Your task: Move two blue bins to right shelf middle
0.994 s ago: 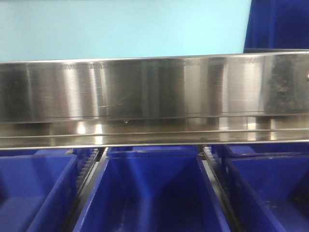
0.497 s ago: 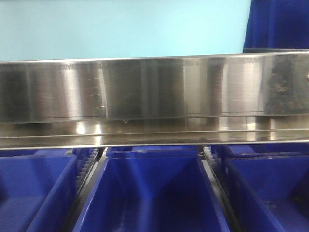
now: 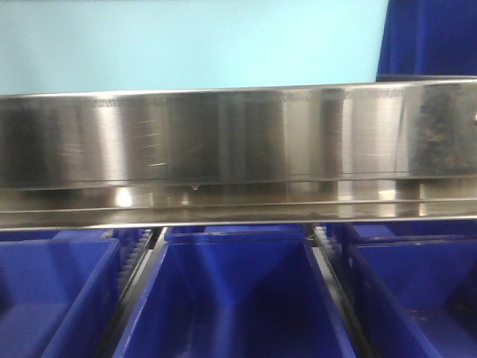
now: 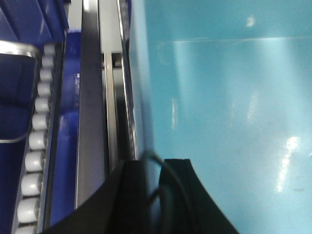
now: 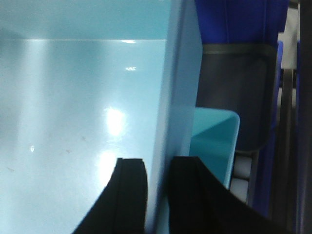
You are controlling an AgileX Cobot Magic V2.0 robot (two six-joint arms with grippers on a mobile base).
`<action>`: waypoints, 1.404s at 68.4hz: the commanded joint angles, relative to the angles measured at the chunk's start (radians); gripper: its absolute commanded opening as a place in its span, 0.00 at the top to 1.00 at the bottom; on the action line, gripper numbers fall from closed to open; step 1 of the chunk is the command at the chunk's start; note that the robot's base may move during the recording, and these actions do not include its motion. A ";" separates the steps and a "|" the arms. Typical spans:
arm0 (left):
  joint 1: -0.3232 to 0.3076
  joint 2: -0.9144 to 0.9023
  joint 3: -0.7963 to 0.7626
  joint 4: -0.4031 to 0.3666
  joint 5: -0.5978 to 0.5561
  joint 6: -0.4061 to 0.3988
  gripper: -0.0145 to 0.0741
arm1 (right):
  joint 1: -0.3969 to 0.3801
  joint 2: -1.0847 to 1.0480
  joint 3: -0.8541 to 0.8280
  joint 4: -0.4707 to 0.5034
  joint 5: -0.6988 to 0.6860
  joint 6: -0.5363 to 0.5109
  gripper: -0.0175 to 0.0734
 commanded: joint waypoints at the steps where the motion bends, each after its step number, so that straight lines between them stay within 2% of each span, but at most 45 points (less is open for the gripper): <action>1: 0.007 0.021 -0.009 -0.027 -0.014 0.016 0.96 | -0.004 0.001 -0.011 0.002 -0.013 -0.001 0.97; 12: 0.007 0.048 -0.009 -0.055 -0.014 0.016 0.96 | -0.004 0.001 -0.011 -0.055 0.029 -0.001 0.97; 31: 0.007 0.062 -0.009 -0.055 -0.014 0.016 0.95 | -0.004 0.017 -0.011 -0.057 0.080 -0.001 0.97; 35: 0.007 0.062 -0.009 -0.055 -0.014 0.016 0.91 | -0.004 0.017 -0.011 -0.057 0.093 -0.001 0.91; 40: 0.007 0.062 -0.009 -0.055 -0.014 0.016 0.82 | -0.004 0.017 -0.011 -0.057 0.107 -0.001 0.77; 48: 0.007 0.062 -0.009 -0.055 -0.014 0.016 0.61 | -0.004 0.017 -0.011 -0.057 0.118 -0.001 0.46; 51: 0.007 0.062 -0.009 -0.055 -0.014 0.018 0.50 | -0.004 0.017 -0.011 -0.057 0.118 -0.001 0.32; 55: 0.007 0.062 -0.009 -0.055 -0.014 0.018 0.39 | -0.004 0.015 -0.011 -0.057 0.119 -0.001 0.22; 58: 0.007 0.062 -0.009 -0.055 -0.014 0.018 0.33 | -0.004 0.010 -0.011 -0.057 0.119 -0.001 0.18; 62: 0.007 0.060 -0.009 -0.055 -0.014 0.025 0.25 | -0.004 0.002 -0.011 -0.065 0.119 -0.001 0.18; 67: 0.007 0.055 -0.009 -0.055 -0.014 0.037 0.21 | -0.004 -0.013 -0.011 -0.076 0.120 -0.001 0.21; 79: 0.007 0.029 -0.009 -0.048 -0.014 0.041 0.22 | -0.004 -0.028 -0.011 -0.088 0.171 -0.001 0.26; 96: 0.007 0.000 0.000 -0.055 -0.014 0.041 0.26 | 0.012 -0.029 -0.007 -0.088 0.220 -0.001 0.26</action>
